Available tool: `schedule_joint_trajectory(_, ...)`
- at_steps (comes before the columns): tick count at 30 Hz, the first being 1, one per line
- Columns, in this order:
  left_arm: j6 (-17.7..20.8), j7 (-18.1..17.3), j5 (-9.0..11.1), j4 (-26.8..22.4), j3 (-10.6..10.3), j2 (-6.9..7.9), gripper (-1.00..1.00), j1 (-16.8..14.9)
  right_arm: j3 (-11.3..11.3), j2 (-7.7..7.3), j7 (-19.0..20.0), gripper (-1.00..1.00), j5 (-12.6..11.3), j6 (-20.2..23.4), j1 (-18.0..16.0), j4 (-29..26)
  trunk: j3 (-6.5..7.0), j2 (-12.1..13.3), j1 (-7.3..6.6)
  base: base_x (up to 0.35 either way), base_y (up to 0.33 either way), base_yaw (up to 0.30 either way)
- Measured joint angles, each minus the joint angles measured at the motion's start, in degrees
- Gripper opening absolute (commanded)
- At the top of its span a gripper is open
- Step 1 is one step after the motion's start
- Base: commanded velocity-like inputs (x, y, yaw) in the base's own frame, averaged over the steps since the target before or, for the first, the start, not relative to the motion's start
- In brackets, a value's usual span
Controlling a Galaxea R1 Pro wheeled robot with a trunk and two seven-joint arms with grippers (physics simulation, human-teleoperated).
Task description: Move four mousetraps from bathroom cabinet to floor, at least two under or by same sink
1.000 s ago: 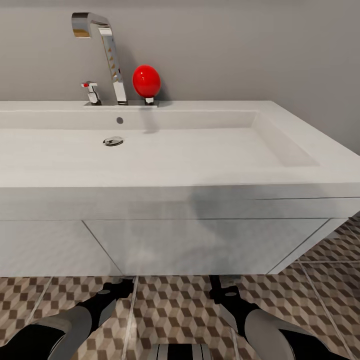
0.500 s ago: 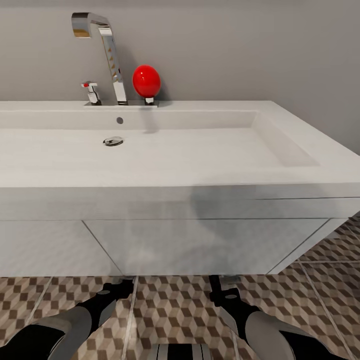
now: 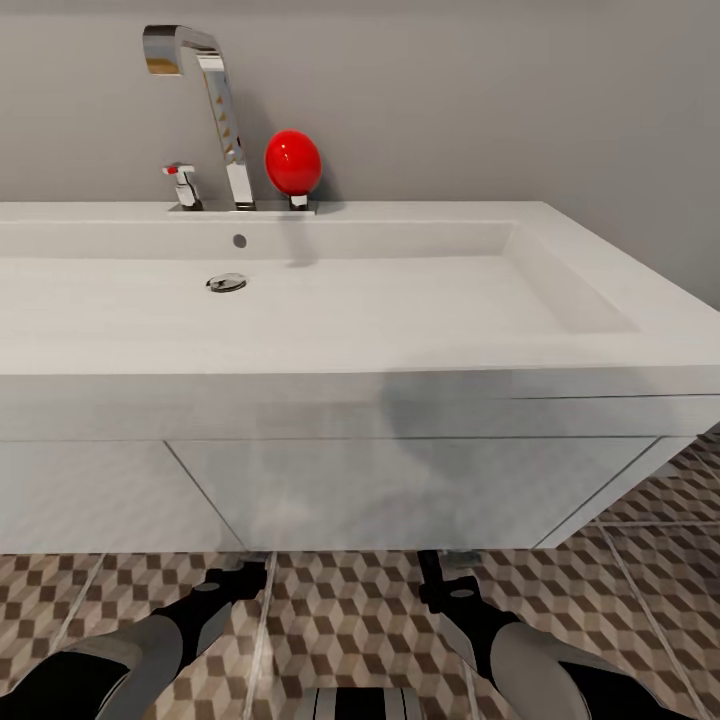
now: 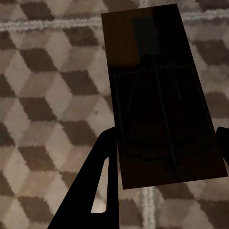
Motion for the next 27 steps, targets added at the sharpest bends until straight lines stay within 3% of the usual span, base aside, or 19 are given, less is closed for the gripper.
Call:
schedule_joint_trajectory(11,0.15,0.02,0.00,0.03,0.00,-0.10,-1.00,0.14,0.01,0.00,0.00,-1.00,-0.08,0.01,0.00,0.02,0.00,0.00,0.00,0.000,0.000,0.000)
schedule_joint_trajectory(18,2.27,0.01,0.06,0.00,0.00,-0.11,-1.00,0.13,0.00,0.00,0.00,-1.00,-0.09,0.12,0.00,0.03,0.00,0.00,0.00,0.000,0.000,0.000)
schedule_joint_trajectory(27,2.64,-0.15,1.85,0.01,0.00,-0.07,-1.00,0.15,0.00,0.00,0.00,-1.00,-0.10,0.29,0.00,0.02,0.00,0.00,0.00,0.000,0.000,0.000)
